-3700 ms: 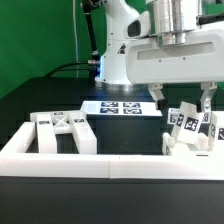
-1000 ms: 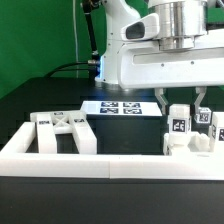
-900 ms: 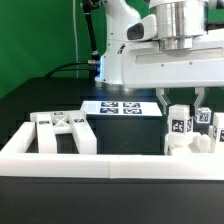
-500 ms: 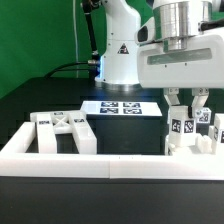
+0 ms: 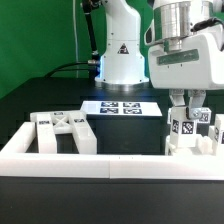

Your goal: Assemble chair

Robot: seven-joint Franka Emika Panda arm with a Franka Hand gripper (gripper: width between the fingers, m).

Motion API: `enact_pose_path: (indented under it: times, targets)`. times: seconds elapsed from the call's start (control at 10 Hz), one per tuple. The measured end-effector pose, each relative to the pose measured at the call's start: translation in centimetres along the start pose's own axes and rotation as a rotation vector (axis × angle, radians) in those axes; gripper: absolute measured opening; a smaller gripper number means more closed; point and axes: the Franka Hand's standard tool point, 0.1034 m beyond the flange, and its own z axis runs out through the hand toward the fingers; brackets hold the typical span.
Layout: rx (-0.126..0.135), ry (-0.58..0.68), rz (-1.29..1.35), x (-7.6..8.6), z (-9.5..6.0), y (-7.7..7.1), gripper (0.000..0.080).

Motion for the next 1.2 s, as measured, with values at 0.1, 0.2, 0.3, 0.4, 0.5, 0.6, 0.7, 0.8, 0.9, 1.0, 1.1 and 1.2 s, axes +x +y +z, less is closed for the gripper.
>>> enact_pose_path:
  times: [0.1,0.2,0.3,0.4,0.5,0.6,0.7,0.8,0.9,1.0,1.1,1.2]
  targets:
    - [0.000,0.000,-0.029,-0.01,0.00,0.00,0.0400]
    - [0.000,0.000,-0.067,0.00,0.00,0.00,0.0536]
    - [0.004,0.004,-0.132,0.17,0.00,0.03,0.0536]
    - [0.011,0.016,-0.239,0.42,0.07,0.16,0.0626]
    - [0.009,0.018,-0.348,0.26,0.24,0.44,0.0642]
    - [0.007,0.018,-0.446,0.17,0.23,0.52,0.0642]
    - [0.007,0.021,-0.579,0.29,0.21,0.59,0.0648]
    - [0.004,0.021,-0.686,0.38,0.27,0.74,0.0649]
    - [0.002,0.021,-0.736,0.38,0.29,0.78,0.0649]
    - [0.000,0.023,-0.840,0.33,0.29,0.77,0.0649]
    - [-0.004,0.025,-0.930,0.31,0.26,0.70,0.0649]
    - [-0.005,0.026,-0.997,0.33,0.22,0.61,0.0649]
